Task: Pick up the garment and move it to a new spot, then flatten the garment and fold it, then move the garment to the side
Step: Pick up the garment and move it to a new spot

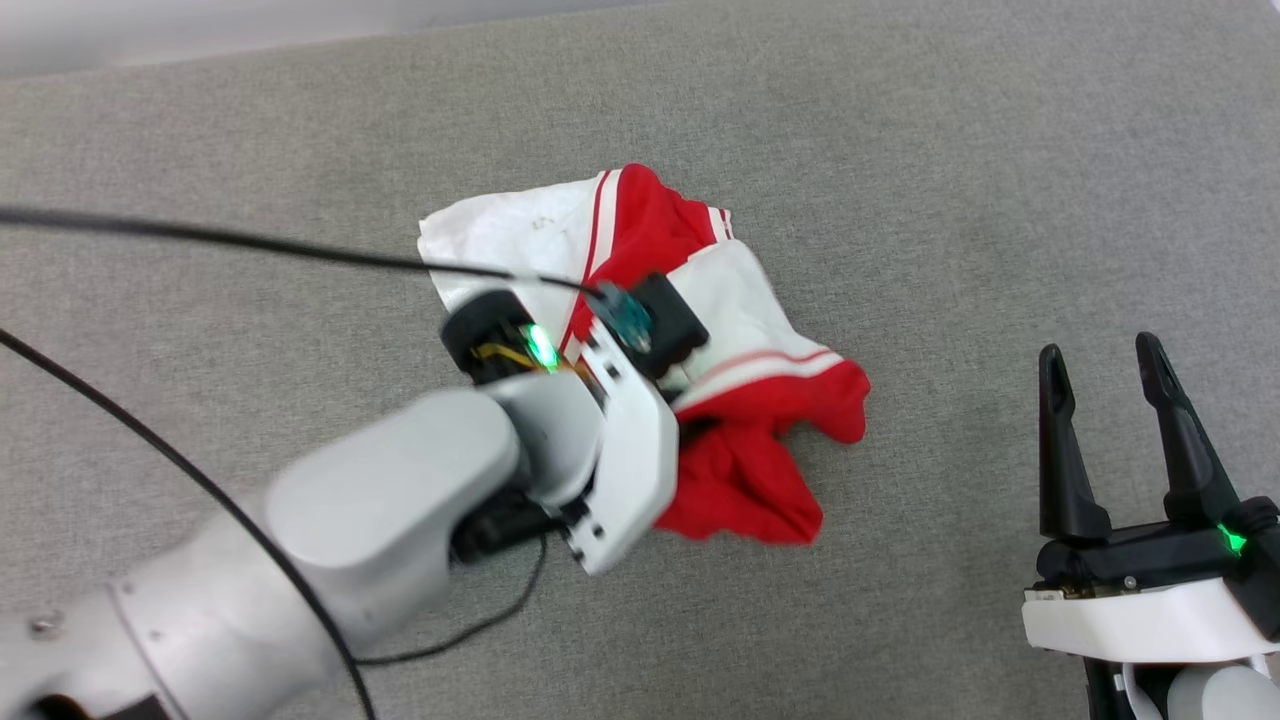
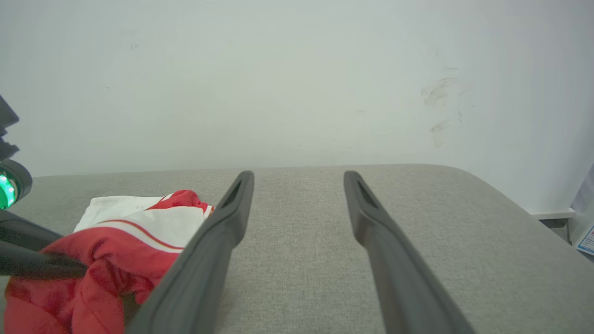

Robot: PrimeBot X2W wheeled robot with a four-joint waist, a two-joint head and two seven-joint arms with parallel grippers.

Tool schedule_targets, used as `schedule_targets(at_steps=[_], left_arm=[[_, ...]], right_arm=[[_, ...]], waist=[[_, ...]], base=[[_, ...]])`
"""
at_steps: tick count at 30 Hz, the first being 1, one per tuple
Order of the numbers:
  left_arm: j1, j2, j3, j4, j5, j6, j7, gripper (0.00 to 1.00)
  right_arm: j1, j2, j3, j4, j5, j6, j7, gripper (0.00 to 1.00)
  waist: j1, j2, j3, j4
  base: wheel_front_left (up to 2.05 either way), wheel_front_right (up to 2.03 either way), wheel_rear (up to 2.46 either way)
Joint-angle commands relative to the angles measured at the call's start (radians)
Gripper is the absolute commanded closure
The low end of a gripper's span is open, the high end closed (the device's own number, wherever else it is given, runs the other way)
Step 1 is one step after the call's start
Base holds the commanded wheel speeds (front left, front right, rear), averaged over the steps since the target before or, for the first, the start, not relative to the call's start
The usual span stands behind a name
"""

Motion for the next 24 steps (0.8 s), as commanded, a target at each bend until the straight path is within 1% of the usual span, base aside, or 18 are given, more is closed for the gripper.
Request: schedule_targets(at_steps=[1, 6, 8, 11, 12, 13, 16, 18, 21, 24], left_arm=[[0.03, -0.031, -0.024, 0.031, 0.002, 0.0, -0.013, 1.0], [0.108, -0.104, -0.063, 0.104, 0.025, 0.0, 0.0, 1.0], [0.13, -0.121, -0.067, 0.119, 0.033, 0.0, 0.005, 1.0], [0.132, -0.137, -0.068, 0.144, 0.054, 0.0, -0.03, 1.0], [0.124, -0.139, -0.068, 0.158, 0.063, 0.0, -0.056, 0.07], [0.116, -0.143, -0.066, 0.169, 0.069, 0.0, -0.088, 0.0], [0.096, -0.167, -0.043, 0.198, 0.083, 0.0, -0.202, 0.0], [0.09, -0.175, -0.033, 0.214, 0.112, 0.004, -0.273, 0.0], [0.101, -0.196, -0.004, 0.216, 0.131, 0.028, -0.371, 0.0], [0.118, -0.2, 0.018, 0.205, 0.154, 0.063, -0.456, 0.0]], right_arm=[[-0.014, 0.001, -0.003, 0.003, -0.006, 0.0, -0.002, 0.0], [-0.021, 0.001, -0.007, 0.011, -0.007, 0.0, -0.002, 0.0], [-0.02, 0.001, -0.007, 0.014, -0.006, 0.0, -0.002, 0.0], [-0.01, 0.001, -0.005, 0.021, -0.002, 0.0, -0.002, 0.0], [-0.003, 0.001, -0.004, 0.024, -0.001, 0.0, -0.002, 0.0], [0.002, 0.001, -0.003, 0.027, -0.001, 0.0, -0.002, 0.0], [0.016, 0.001, -0.003, 0.035, -0.004, 0.0, -0.002, 0.0], [0.029, 0.001, -0.004, 0.041, -0.009, 0.0, -0.002, 0.0], [0.045, 0.001, -0.006, 0.046, -0.014, 0.0, -0.002, 0.0], [0.062, 0.001, -0.01, 0.049, -0.022, 0.0, -0.002, 0.0]], waist=[[0.0, -0.0001, 0.006, -0.004], [0.0, -0.0001, 0.012, -0.008], [0.0, -0.0001, 0.01, -0.008], [0.0, -0.0001, -0.002, -0.006], [0.0, -0.0001, -0.009, -0.004], [0.0, -0.0001, -0.019, -0.002], [0.0, -0.0001, -0.05, 0.008], [0.0, -0.0001, -0.073, 0.017], [0.0, -0.0001, -0.108, 0.034], [0.0, -0.0001, -0.14, 0.055]], base=[[0.0, 0.0, 0.0], [0.0, 0.0, 0.0], [0.0, 0.0, 0.0], [0.0, 0.0, 0.0], [0.0, 0.0, 0.0], [0.0, 0.0, 0.0], [0.0, 0.0, 0.0], [0.0, 0.0, 0.0], [0.0, 0.0, 0.0], [0.0, 0.0, 0.0]])
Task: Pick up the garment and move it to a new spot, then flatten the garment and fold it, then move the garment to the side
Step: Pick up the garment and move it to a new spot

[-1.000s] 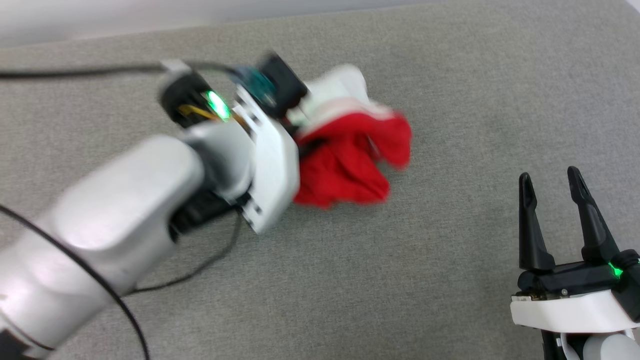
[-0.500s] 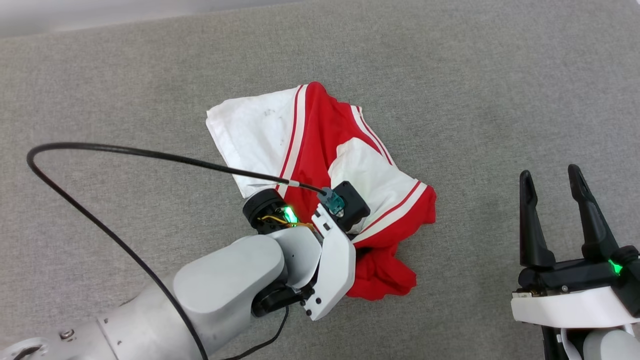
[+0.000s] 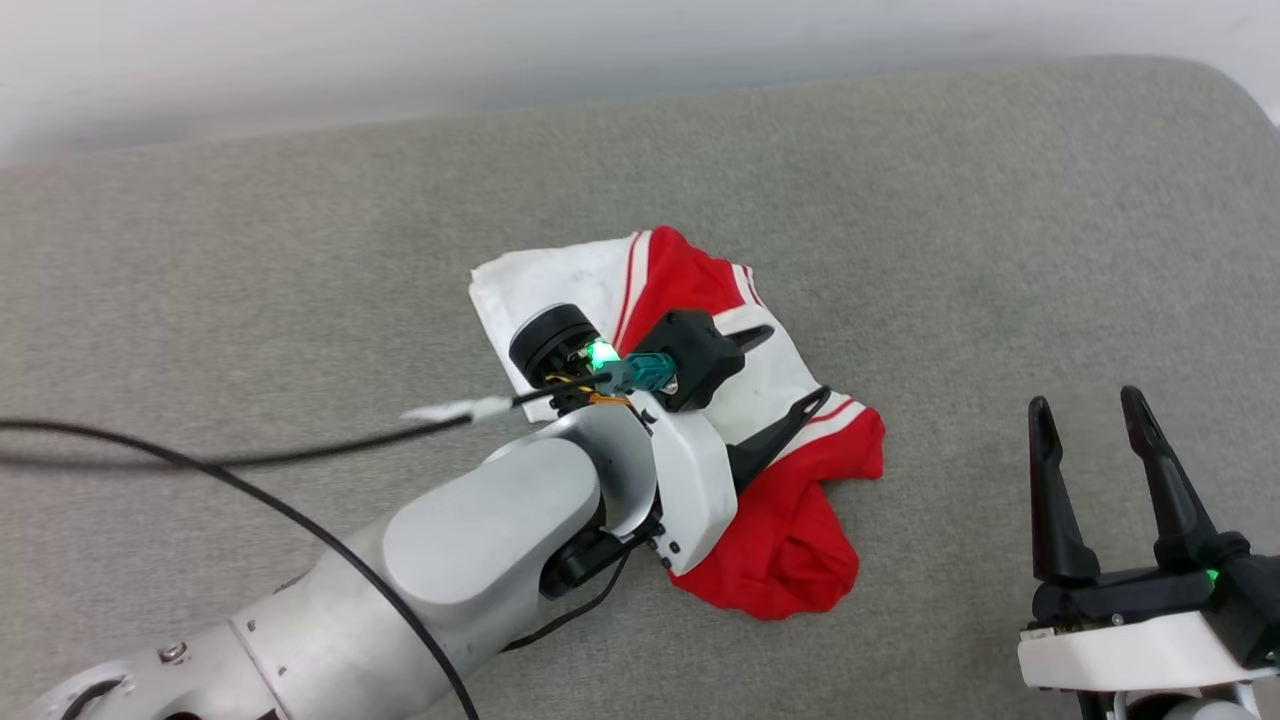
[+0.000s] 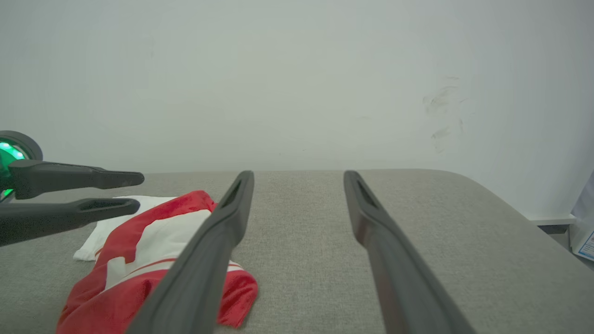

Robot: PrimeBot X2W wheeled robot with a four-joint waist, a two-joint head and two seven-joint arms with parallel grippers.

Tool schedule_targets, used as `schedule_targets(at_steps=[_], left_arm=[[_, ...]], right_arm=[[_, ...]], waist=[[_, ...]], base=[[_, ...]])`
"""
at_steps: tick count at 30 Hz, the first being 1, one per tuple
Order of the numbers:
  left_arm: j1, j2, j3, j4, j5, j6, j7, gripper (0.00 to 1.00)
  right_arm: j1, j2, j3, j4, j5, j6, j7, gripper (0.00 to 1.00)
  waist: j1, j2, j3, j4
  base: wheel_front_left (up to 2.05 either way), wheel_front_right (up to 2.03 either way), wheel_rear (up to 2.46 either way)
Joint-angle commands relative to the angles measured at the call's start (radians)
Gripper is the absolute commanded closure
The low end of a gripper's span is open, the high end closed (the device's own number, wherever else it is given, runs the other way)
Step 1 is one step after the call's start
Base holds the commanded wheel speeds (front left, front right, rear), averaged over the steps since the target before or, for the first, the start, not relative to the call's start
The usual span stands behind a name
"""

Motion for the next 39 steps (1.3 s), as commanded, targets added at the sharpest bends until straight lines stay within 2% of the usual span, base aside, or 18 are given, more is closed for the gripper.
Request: schedule_targets(at_steps=[1, 6, 9, 12, 13, 15, 18, 22, 27, 33, 39], left_arm=[[0.023, 0.004, 0.015, -0.012, 0.021, 0.026, -0.058, 0.0], [0.084, 0.028, 0.077, -0.024, 0.055, 0.135, -0.186, 0.0], [0.14, 0.052, 0.134, -0.032, 0.092, 0.228, -0.215, 0.0], [0.214, 0.073, 0.244, -0.093, 0.156, 0.331, -0.22, 0.0], [0.214, 0.073, 0.244, -0.093, 0.156, 0.331, -0.22, 0.0], [0.296, 0.088, 0.321, -0.145, 0.203, 0.386, -0.219, 0.0], [0.405, 0.106, 0.434, -0.218, 0.272, 0.443, -0.219, 0.0], [0.559, 0.096, 0.582, -0.296, 0.35, 0.485, -0.219, 0.0], [0.724, 0.053, 0.742, -0.367, 0.445, 0.507, -0.219, 0.0], [0.88, -0.022, 0.892, -0.403, 0.535, 0.453, -0.219, 0.0], [0.978, -0.093, 0.977, -0.417, 0.616, 0.36, -0.219, 0.0]], right_arm=[[0.017, 0.001, -0.003, 0.005, -0.005, 0.0, -0.002, 0.0], [0.038, 0.001, -0.006, 0.008, -0.012, 0.0, -0.002, 0.0], [0.05, 0.001, -0.004, 0.01, -0.012, 0.0, -0.002, 0.0], [0.061, 0.001, -0.007, 0.012, -0.011, 0.0, -0.002, 0.0], [0.061, 0.001, -0.007, 0.012, -0.011, 0.0, -0.002, 0.0], [0.067, 0.001, -0.007, 0.013, -0.01, 0.0, -0.002, 0.0], [0.075, 0.001, -0.011, 0.017, -0.009, 0.0, -0.002, 0.0], [0.08, 0.001, -0.016, 0.022, -0.006, 0.0, -0.002, 0.0], [0.092, 0.001, -0.021, 0.03, -0.003, 0.0, -0.002, 0.0], [0.105, 0.001, -0.021, 0.035, 0.003, 0.0, -0.002, 0.0], [0.122, 0.001, -0.024, 0.046, 0.018, 0.0, -0.002, 0.0]], waist=[[0.0001, 0.0, -0.038, 0.031], [0.0001, 0.0, -0.071, 0.059], [0.0001, 0.0, -0.088, 0.074], [0.0001, 0.0, -0.1, 0.086], [0.0001, 0.0, -0.1, 0.086], [0.0001, 0.0, -0.108, 0.092], [0.0001, 0.0, -0.119, 0.101], [0.0001, 0.0, -0.134, 0.111], [0.0001, 0.0, -0.153, 0.118], [0.0001, 0.0, -0.179, 0.117], [0.0001, 0.0, -0.2, 0.116]], base=[[0.0, 0.0, 0.0], [0.0, 0.0, 0.0], [0.0, 0.0, 0.0], [0.0, 0.0, 0.0], [0.0, 0.0, 0.0], [0.0, 0.0, 0.0], [0.0, 0.0, 0.0], [0.0, 0.0, 0.0], [0.0, 0.0, 0.0], [0.0, 0.0, 0.0], [0.0, 0.0, 0.0]])
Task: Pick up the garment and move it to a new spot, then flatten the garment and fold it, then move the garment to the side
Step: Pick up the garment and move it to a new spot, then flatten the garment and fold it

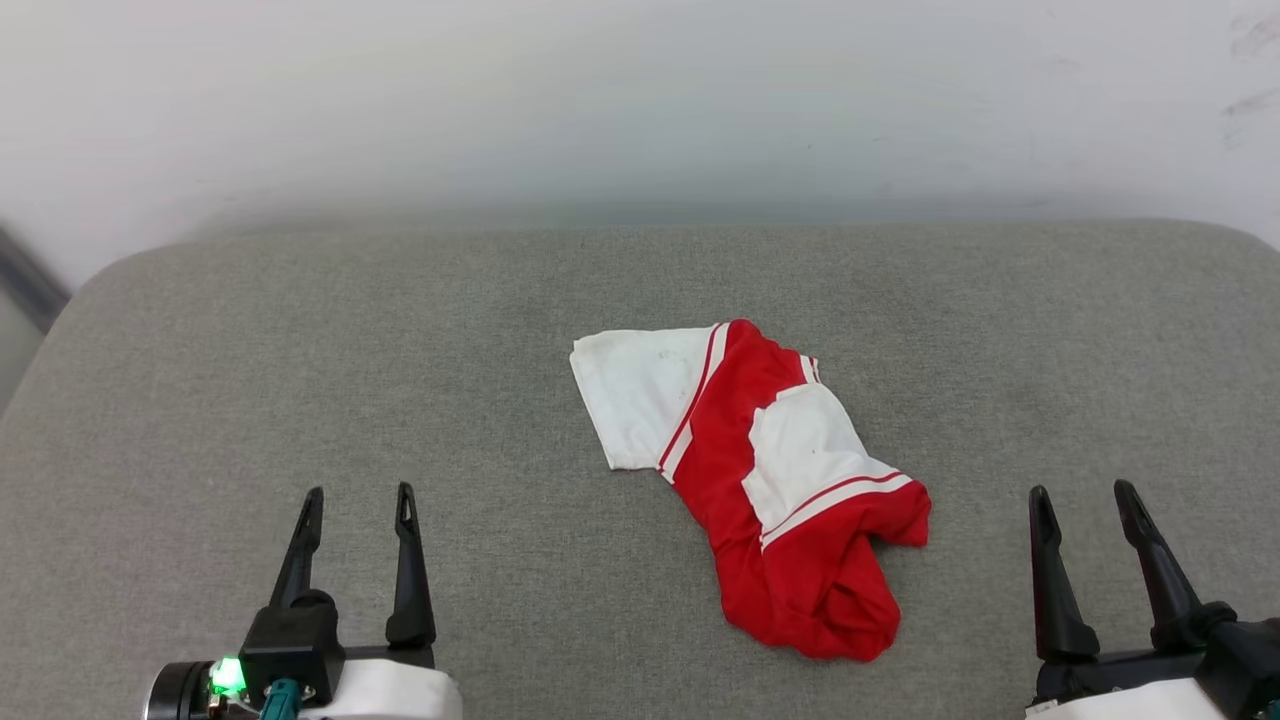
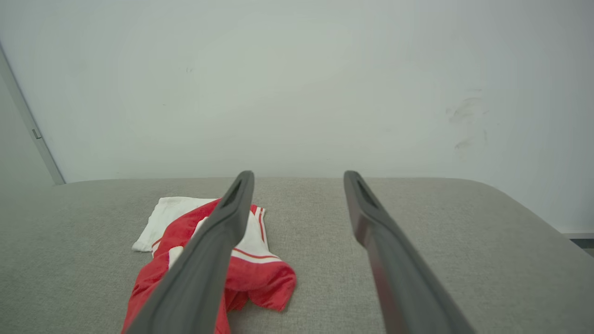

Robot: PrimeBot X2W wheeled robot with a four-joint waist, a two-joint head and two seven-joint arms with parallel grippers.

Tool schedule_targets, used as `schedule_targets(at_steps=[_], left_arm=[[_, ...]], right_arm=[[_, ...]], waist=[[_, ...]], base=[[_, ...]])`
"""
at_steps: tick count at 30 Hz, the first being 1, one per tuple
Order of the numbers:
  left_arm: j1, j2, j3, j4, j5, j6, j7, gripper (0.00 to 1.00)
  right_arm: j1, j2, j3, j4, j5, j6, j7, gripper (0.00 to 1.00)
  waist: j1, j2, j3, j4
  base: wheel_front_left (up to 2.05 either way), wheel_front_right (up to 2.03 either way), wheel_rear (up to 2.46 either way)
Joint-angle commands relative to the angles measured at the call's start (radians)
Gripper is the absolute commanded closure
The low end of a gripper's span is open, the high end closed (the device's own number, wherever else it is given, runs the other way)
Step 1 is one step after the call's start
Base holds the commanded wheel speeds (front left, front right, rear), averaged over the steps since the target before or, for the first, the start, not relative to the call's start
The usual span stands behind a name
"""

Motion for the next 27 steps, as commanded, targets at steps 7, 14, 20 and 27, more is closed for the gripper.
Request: schedule_targets(at_steps=[7, 14, 20, 27], left_arm=[[0.069, -0.071, 0.077, 0.01, 0.079, -0.085, -0.003, 0.0], [0.101, -0.113, 0.132, 0.023, 0.127, -0.131, -0.003, 0.0], [0.113, -0.133, 0.158, 0.031, 0.147, -0.157, -0.003, 0.0], [0.106, -0.152, 0.183, 0.035, 0.158, -0.178, -0.003, 0.0]], right_arm=[[0.028, 0.001, 0.005, 0.02, 0.034, 0.0, -0.002, 0.0], [0.045, 0.001, 0.016, 0.024, 0.042, 0.0, -0.002, 0.0], [0.054, 0.001, 0.017, 0.027, 0.047, 0.0, -0.002, 0.0], [0.044, 0.001, 0.021, 0.025, 0.046, 0.0, -0.002, 0.0]], waist=[[0.0001, 0.0, -0.019, -0.002], [0.0001, 0.0, -0.029, -0.004], [0.0001, 0.0, -0.035, -0.001], [0.0001, 0.0, -0.039, 0.003]], base=[[0.0, 0.0, 0.0], [0.0, 0.0, 0.0], [0.0, 0.0, 0.0], [0.0, 0.0, 0.0]])
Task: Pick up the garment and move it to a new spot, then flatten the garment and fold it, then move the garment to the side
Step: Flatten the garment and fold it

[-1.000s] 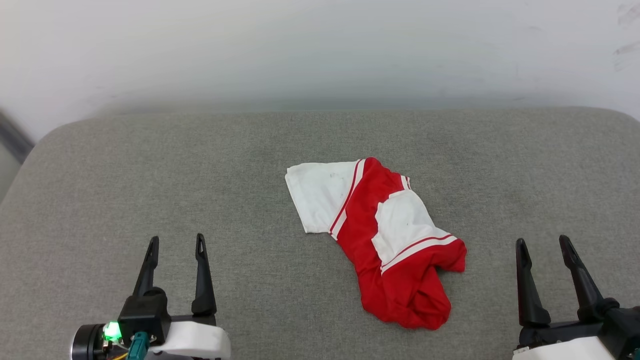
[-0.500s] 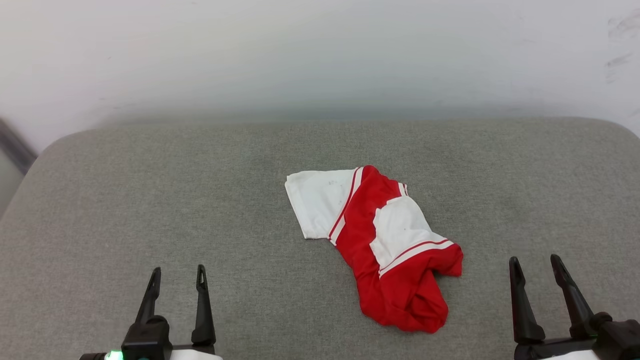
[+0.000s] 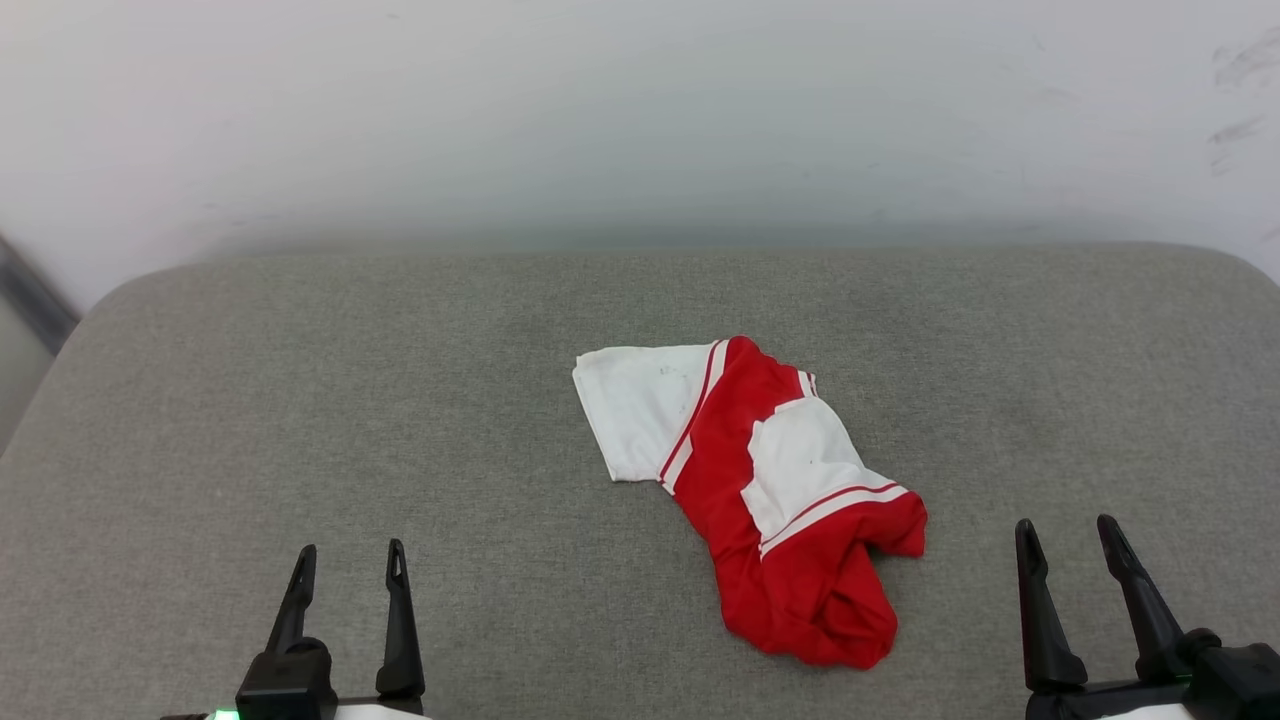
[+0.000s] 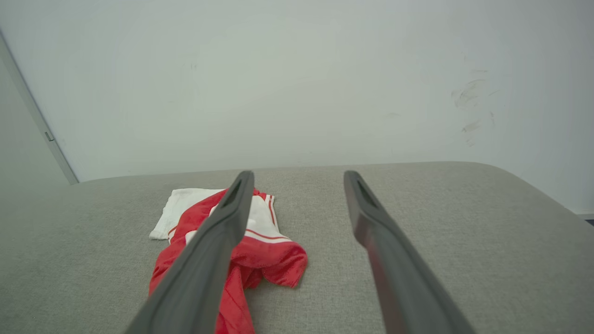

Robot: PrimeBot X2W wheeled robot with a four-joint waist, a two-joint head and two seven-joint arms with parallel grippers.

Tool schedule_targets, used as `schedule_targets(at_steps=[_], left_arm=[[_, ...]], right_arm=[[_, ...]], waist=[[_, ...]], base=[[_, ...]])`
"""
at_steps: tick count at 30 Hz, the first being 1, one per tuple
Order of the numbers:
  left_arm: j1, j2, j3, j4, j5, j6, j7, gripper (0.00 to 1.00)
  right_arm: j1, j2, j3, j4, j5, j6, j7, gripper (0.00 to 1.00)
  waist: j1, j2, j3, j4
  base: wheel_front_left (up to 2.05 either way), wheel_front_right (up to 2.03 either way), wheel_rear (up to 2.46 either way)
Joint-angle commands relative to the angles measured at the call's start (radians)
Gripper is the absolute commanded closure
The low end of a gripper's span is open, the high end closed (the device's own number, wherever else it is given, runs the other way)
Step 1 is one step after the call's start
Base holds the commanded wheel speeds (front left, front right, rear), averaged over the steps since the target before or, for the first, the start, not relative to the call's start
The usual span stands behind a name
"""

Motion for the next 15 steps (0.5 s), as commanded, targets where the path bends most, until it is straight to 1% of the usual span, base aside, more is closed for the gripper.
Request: schedule_targets(at_steps=[1, 3, 6, 11, 15], left_arm=[[0.0, -0.007, 0.006, 0.004, 0.005, -0.008, -0.003, 0.0], [-0.015, -0.009, 0.013, 0.012, 0.001, -0.018, -0.003, 0.0], [-0.057, -0.004, 0.021, 0.027, 0.001, -0.046, -0.003, 0.0], [-0.189, 0.029, 0.034, 0.05, 0.014, -0.1, -0.003, 0.0], [-0.333, 0.071, 0.038, 0.074, 0.019, -0.151, -0.003, 0.0]], right_arm=[[0.0, 0.001, 0.0, -0.001, 0.001, 0.0, -0.002, 0.0], [-0.001, 0.001, 0.001, -0.003, 0.0, 0.0, -0.002, 0.0], [-0.006, 0.001, 0.004, -0.006, -0.005, 0.0, -0.002, 0.0], [-0.026, 0.001, 0.008, -0.011, -0.011, 0.0, -0.002, 0.0], [-0.041, 0.001, 0.017, -0.021, -0.021, 0.0, -0.002, 0.0]], waist=[[0.0, 0.0, 0.0, 0.002], [0.0, 0.0, 0.001, 0.002], [0.0, 0.0, 0.004, 0.003], [0.0, 0.0, 0.019, -0.001], [0.0, 0.0, 0.046, -0.015]], base=[[0.0, 0.0, 0.0], [0.0, 0.0, 0.0], [0.0, 0.0, 0.0], [0.0, 0.0, 0.0], [0.0, 0.0, 0.0]])
